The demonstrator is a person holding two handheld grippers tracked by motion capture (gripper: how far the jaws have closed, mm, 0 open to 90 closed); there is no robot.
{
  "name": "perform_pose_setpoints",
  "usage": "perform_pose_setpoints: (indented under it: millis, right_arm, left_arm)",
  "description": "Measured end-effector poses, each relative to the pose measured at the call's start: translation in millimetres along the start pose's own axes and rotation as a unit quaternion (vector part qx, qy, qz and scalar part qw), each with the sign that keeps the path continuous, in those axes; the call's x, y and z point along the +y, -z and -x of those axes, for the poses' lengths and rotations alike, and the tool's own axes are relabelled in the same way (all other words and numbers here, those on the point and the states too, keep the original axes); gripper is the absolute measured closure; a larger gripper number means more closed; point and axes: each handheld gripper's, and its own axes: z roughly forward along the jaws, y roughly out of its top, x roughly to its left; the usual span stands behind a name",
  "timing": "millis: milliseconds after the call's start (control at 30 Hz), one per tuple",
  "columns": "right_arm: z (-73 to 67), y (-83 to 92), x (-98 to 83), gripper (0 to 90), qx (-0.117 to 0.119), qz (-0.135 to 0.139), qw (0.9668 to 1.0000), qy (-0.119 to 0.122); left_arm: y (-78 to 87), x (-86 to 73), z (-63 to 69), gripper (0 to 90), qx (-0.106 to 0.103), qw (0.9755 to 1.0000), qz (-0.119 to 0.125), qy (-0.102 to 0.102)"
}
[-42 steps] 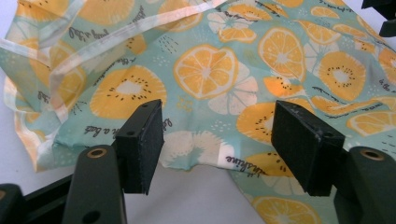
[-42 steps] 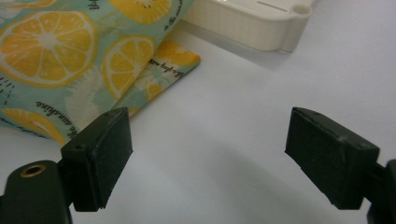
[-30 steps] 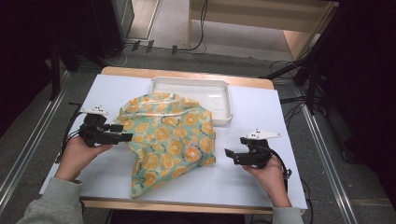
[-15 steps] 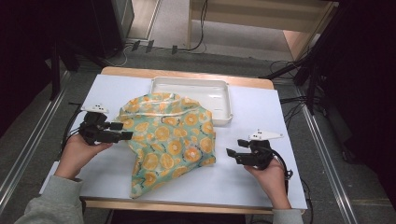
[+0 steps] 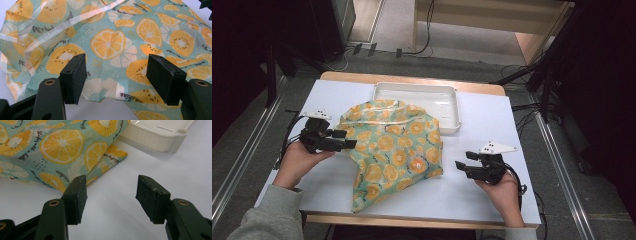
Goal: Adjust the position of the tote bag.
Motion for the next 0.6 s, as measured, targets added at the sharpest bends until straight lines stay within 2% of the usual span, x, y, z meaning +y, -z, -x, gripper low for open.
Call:
perform_pose_setpoints:
  millis: [300,600]
  right_arm:
    - [-1.5,-1.5,-0.9,44.8,0.0,-0.01,0.9999,-0.005]
    - [-1.3,-3.0,-1.3,44.5,-0.007,-0.019,0.9998,0.002]
  left_arm:
    - [-0.8,0.2,0.0,32.9,0.0,1.0,-0.002,0.0]
    - [-1.8,0.1,0.3,32.8,0.0,1.0,-0.006,-0.002]
